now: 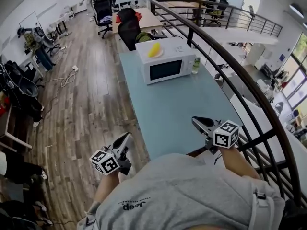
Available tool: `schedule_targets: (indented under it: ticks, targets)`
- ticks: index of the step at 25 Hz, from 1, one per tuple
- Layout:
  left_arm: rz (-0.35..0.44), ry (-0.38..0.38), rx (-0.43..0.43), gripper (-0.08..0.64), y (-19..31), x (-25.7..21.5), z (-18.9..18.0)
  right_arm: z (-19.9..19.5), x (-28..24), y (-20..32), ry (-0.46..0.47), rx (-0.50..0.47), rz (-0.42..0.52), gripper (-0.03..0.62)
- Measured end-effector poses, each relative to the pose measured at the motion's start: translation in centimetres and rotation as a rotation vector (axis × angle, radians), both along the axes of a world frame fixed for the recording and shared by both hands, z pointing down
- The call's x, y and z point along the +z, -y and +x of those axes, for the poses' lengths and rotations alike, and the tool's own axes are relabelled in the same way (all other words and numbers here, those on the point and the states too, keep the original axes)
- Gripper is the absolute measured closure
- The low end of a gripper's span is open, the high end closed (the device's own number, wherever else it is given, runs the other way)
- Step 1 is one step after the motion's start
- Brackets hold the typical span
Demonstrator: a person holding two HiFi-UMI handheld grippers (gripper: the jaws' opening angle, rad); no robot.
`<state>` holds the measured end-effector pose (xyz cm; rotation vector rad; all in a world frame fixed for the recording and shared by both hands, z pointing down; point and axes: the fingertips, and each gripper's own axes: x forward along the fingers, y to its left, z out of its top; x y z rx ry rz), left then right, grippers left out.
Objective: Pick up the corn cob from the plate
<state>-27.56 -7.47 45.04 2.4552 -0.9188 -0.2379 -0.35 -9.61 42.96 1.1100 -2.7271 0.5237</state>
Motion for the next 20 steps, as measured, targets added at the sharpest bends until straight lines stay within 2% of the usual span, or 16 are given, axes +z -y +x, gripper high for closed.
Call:
schedule_targets:
  ticks: [5,8,15,20]
  targets:
    - [-0.018,-0.032,0.010,0.541,2.1,1.3,-2.9,-2.3,0.1,2.2,-0.033,0.027,-0.018,0.577]
    - [-0.026,-0.030,0.001,0.541,3.3,1.6,-3.4,-2.7,-0.2,3.9,-0.042,0.020,-0.016,0.577]
    - [-0.050,-0.012,-0.027,0.541,6.1,2.5,-1.8,-1.4,0.8,8.2,-0.010,-0.009,-0.023,0.577]
    - [-0.064,0.052,-0.068,0.541,9.4,2.5,2.1,2.9,2.3,12.4,0.012,-0.054,-0.033,0.577]
